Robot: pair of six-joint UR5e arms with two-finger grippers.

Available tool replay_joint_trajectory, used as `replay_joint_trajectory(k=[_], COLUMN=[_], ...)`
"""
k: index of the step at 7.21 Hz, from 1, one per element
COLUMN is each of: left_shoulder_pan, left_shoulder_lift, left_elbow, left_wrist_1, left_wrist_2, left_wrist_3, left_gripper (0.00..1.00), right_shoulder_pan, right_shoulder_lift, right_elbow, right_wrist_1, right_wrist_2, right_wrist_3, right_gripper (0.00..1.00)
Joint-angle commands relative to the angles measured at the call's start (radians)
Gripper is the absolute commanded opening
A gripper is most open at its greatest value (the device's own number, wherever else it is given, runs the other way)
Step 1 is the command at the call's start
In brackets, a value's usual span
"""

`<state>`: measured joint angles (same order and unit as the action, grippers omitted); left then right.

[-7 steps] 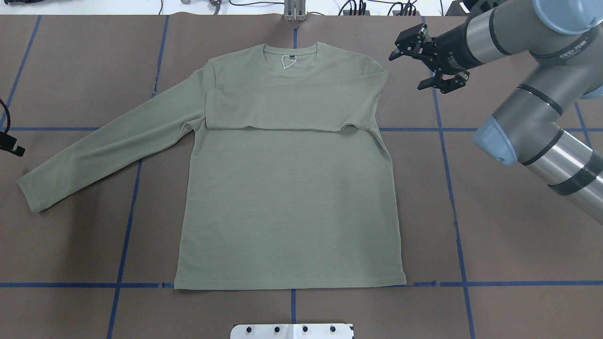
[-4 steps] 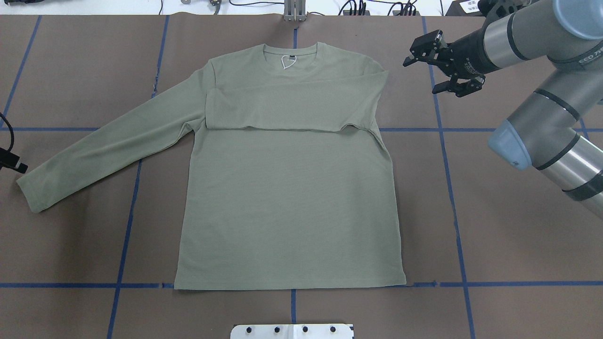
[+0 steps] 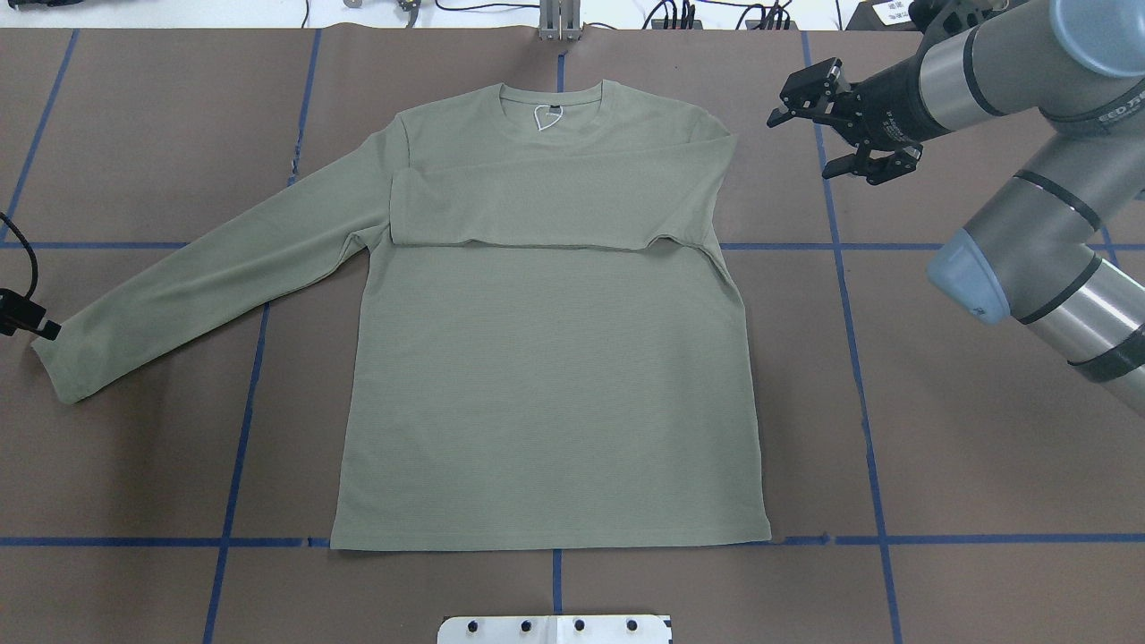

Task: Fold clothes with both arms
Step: 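Release the sleeve and withdraw the right gripper away from the shirt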

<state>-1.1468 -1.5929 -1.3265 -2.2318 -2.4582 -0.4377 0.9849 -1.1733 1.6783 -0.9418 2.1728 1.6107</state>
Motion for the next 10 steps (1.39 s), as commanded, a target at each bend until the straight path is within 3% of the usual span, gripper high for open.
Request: replay_joint_trajectory(k=[1, 2, 3, 4, 6, 10], left_shoulder_pan=[0.030, 0.032, 0.032, 0.032, 0.032, 0.032], left_shoulder_lift=[0.001, 0.004, 0.008, 0.010, 0.010, -0.007], left_elbow=[0.010, 0.013, 0.018, 0.010, 0.007, -0.144], left_wrist_1=[-0.006, -0.020, -0.028, -0.029, -0.032, -0.028], left_wrist_2=[-0.007, -0.008, -0.008, -0.019, -0.058, -0.232], left_wrist_3=[0.001, 0.001, -0.001, -0.001, 0.001, -0.016], left_gripper=[0.72, 0.71, 0.53, 0.01, 0.00, 0.00], right_shoulder_pan=[0.000, 0.000, 0.000, 0.000, 0.001, 0.008], right_shoulder_lift=[0.000, 0.000, 0.000, -0.002, -0.006, -0.038], right_elbow=[0.000, 0.000, 0.003, 0.003, 0.007, 0.027], right_wrist_1=[0.000, 0.000, 0.000, 0.000, 0.000, -0.002], right_wrist_2=[0.001, -0.001, -0.001, -0.001, 0.001, 0.021], right_wrist_3=[0.000, 0.000, 0.001, 0.002, 0.006, 0.000], right_gripper=[1.00, 1.00, 1.00, 1.00, 1.00, 1.00])
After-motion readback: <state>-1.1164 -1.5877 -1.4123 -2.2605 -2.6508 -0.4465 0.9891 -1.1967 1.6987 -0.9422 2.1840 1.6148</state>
